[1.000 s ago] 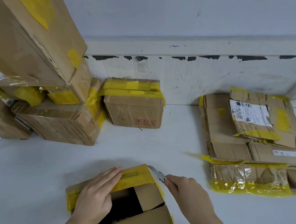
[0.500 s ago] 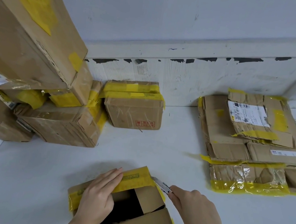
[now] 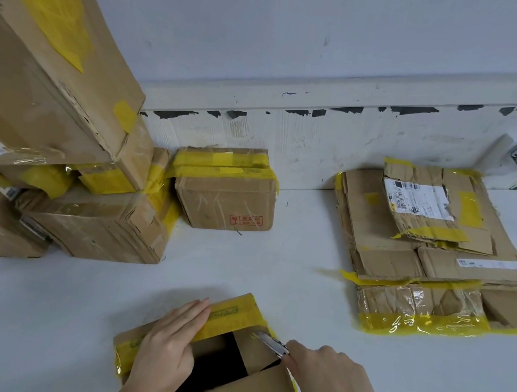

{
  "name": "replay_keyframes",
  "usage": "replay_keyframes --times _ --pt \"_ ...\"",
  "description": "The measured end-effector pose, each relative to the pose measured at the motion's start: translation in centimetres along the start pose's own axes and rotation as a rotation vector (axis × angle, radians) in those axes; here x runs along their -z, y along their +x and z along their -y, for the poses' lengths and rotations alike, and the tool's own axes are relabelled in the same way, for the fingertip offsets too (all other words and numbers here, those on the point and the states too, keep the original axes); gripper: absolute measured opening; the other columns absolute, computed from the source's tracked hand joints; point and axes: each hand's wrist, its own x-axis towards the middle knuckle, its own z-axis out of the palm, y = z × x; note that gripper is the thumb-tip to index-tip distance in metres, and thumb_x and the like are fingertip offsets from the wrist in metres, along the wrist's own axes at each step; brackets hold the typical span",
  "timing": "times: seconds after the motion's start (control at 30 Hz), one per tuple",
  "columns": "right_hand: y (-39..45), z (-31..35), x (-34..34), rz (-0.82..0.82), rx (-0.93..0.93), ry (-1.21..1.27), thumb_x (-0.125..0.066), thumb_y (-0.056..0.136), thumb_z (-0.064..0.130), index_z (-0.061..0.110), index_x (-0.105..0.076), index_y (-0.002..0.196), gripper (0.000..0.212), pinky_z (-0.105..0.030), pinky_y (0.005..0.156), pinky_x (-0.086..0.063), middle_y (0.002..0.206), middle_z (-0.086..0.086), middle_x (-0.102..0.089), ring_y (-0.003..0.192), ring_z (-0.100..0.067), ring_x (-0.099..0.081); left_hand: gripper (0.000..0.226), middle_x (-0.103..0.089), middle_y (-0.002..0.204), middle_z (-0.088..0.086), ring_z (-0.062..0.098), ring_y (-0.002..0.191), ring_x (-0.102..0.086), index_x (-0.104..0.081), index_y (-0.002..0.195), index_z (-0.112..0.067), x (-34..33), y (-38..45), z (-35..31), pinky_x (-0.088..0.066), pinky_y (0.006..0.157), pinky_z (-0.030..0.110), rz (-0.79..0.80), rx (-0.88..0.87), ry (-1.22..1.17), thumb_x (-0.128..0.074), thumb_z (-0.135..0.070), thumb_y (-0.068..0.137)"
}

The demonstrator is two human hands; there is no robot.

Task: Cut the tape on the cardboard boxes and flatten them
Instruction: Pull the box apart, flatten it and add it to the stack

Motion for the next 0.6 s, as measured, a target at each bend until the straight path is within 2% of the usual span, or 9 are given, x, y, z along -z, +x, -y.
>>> replay_keyframes --times 0.1,0.17,0.27,0.3,0.37,0.4,0.47,0.53,0.6 --pt "0.0 -0.3 0.0 -0.016 -0.003 -0.011 -0.023 0.102 0.042 0.032 -0.042 0.108 0.022 -0.031 0.067 -0.032 0.066 0.001 -0.024 0.078 -0.029 -0.039 0.053 -0.07 0.105 0.011 0.025 0.094 -0.068 -0.073 0.096 0.004 0.6 0.3 -0.1 -0.035 0.1 0.014 0.044 0.016 -0.008 -0.038 0.015 0.057" --pt "-0.3 -0.9 0.1 -0.05 -0.012 0.005 -0.02 0.1 0.051 0.034 -0.042 0.111 0.029 -0.03 0.065 -0.032 0.07 -0.004 -0.034 0.083 -0.031 -0.048 0.059 -0.069 0.11 0.001 0.02 0.097 -0.067 -0.072 0.102 -0.001 0.9 0.6 0.1 -0.034 0.097 0.01 0.103 0.062 -0.034 -0.044 0.018 0.054" --pt "0.0 -2.4 -0.3 -0.167 -0.087 0.213 -0.022 0.097 0.055 0.041 -0.04 0.118 0.031 -0.029 0.065 -0.036 0.089 0.004 -0.057 0.095 -0.022 -0.059 0.061 -0.051 0.122 -0.023 -0.004 0.115 -0.048 -0.062 0.123 -0.018 1.9 1.5 0.4 -0.019 0.097 -0.006 0.186 0.247 -0.179 -0.044 0.016 0.076" --pt "0.4 -3.1 -0.7 -0.199 -0.138 0.309 -0.025 0.097 0.053 0.043 -0.04 0.122 0.031 -0.029 0.067 -0.039 0.092 0.007 -0.06 0.094 -0.021 -0.059 0.059 -0.049 0.123 -0.024 -0.006 0.115 -0.043 -0.06 0.126 -0.021 2.1 1.9 0.5 -0.019 0.098 -0.004 0.22 0.31 -0.222 -0.044 0.013 0.08" --pt "1.7 -4.3 -2.3 -0.216 -0.193 0.378 -0.03 0.1 0.045 0.034 -0.031 0.138 0.041 -0.029 0.072 -0.042 0.1 0.005 -0.056 0.091 -0.02 -0.056 0.052 -0.056 0.122 -0.019 -0.003 0.115 -0.047 -0.06 0.125 -0.022 2.9 2.8 0.7 -0.032 0.101 0.009 0.299 0.434 -0.315 -0.045 0.009 0.086" --pt "2.5 -4.6 -3.3 -0.192 -0.193 0.359 -0.03 0.101 0.04 0.028 -0.021 0.146 0.047 -0.028 0.075 -0.044 0.107 0.003 -0.05 0.092 -0.02 -0.055 0.049 -0.061 0.117 -0.018 0.0 0.112 -0.052 -0.063 0.121 -0.023 3.4 3.3 0.8 -0.04 0.097 0.014 0.314 0.491 -0.366 -0.044 0.007 0.088" --pt "3.7 -4.2 -5.1 -0.149 -0.181 0.304 -0.029 0.102 0.032 0.024 -0.005 0.15 0.054 -0.027 0.078 -0.045 0.108 0.001 -0.032 0.087 -0.021 -0.052 0.047 -0.067 0.101 -0.017 0.003 0.101 -0.059 -0.068 0.108 -0.028 4.3 3.8 1.2 -0.049 0.079 0.014 0.299 0.581 -0.467 -0.044 0.007 0.089" --pt "4.7 -3.5 -6.7 -0.201 -0.197 0.328 -0.029 0.103 0.028 0.027 -0.004 0.151 0.054 -0.027 0.077 -0.045 0.102 0.001 -0.024 0.091 -0.021 -0.053 0.043 -0.07 0.09 -0.013 0.007 0.091 -0.062 -0.069 0.102 -0.024 5.0 3.9 1.6 -0.047 0.066 0.016 0.231 0.66 -0.56 -0.044 0.008 0.088" --pt "5.3 -2.5 -7.0 -0.223 -0.248 0.272 -0.034 0.101 0.022 0.024 -0.013 0.15 0.054 -0.028 0.077 -0.044 0.1 0.0 -0.029 0.101 -0.021 -0.052 0.041 -0.071 0.084 -0.006 0.013 0.087 -0.063 -0.07 0.095 -0.02 5.3 3.9 2.0 -0.045 0.064 0.02 0.171 0.764 -0.672 -0.044 0.01 0.086"
